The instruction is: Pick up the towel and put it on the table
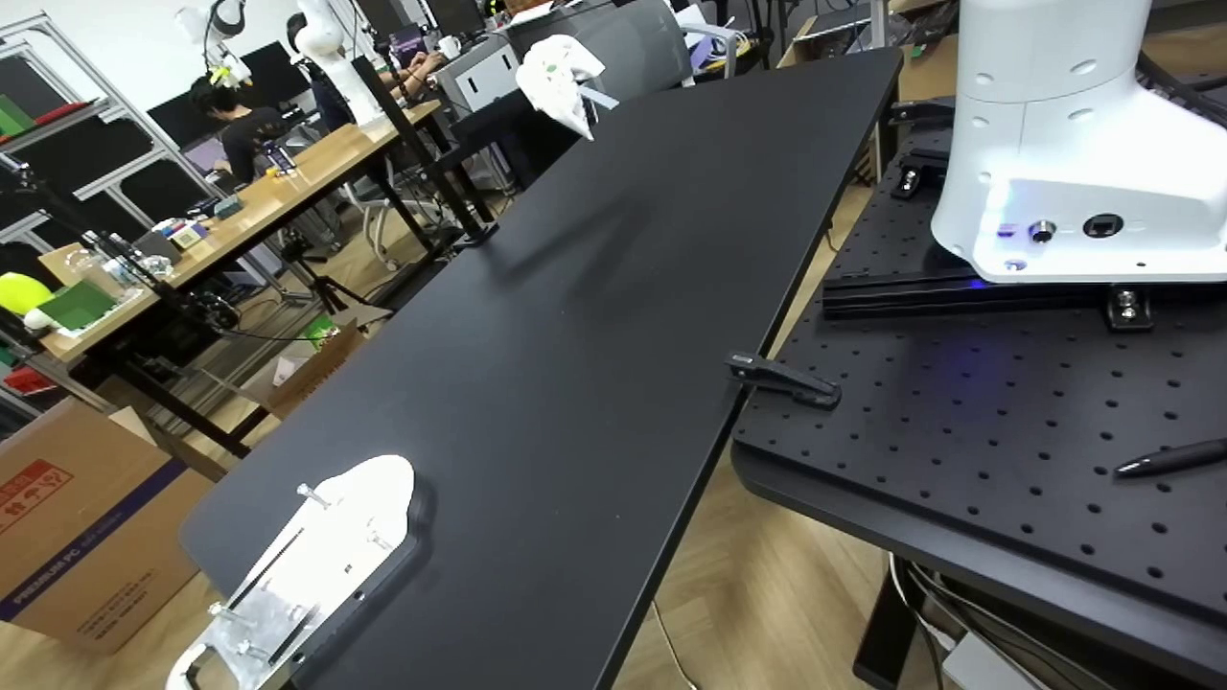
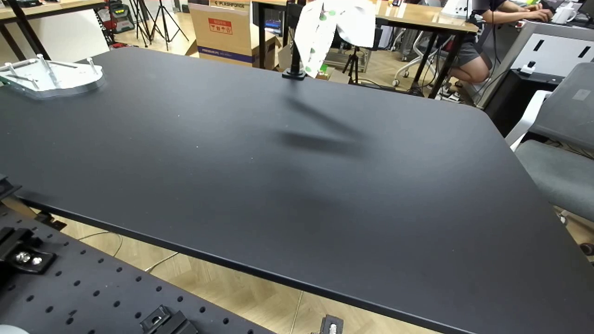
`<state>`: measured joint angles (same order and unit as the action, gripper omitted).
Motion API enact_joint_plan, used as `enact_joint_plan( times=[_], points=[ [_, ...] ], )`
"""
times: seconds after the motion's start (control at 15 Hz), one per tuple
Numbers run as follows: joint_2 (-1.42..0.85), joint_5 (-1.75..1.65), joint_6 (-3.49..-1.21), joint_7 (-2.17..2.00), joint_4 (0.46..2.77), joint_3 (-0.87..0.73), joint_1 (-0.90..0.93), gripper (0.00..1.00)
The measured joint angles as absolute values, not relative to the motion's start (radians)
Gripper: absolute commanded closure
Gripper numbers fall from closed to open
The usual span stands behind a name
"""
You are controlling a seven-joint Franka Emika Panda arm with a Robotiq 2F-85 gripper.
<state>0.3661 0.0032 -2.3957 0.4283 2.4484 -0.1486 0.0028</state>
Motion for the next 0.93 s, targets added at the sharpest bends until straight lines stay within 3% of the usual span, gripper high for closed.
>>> enact_joint_plan(
  times=[0.93],
  points=[
    [0.094, 0.018, -2.457, 0.433, 2.235, -0.231, -0.106, 0.00]
  ],
)
